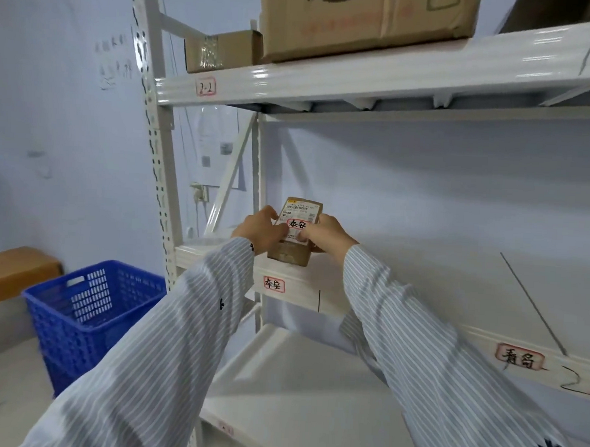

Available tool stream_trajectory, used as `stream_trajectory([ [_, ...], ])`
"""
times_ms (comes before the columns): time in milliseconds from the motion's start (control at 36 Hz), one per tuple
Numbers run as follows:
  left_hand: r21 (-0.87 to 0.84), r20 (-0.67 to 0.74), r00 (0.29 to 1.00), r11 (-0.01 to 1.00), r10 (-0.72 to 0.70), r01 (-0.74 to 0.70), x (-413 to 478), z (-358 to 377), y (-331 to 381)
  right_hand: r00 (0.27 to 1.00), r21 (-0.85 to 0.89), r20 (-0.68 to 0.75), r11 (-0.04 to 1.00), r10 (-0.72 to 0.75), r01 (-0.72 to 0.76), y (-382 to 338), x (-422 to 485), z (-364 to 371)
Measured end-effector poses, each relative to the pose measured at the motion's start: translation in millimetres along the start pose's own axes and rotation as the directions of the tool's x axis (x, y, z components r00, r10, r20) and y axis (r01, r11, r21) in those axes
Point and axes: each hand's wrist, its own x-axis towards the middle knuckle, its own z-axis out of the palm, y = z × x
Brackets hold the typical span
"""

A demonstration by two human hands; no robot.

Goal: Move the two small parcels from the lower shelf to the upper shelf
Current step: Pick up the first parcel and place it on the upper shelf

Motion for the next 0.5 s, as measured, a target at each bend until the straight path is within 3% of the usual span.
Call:
stream_trajectory([
  [250, 0.063, 0.041, 0.999, 0.997, -0.036, 0.033, 35.0, 7.6, -25.9, 0.992, -0.005, 0.034, 0.993, 0.119, -0.119, 2.9, 27.8, 16.4],
  [500, 0.088, 0.011, 1.000, 0.996, -0.023, 0.022, 41.7, 6.4, -31.9, 0.997, -0.083, 0.018, 0.994, 0.073, -0.072, 2.7, 27.2, 19.3],
])
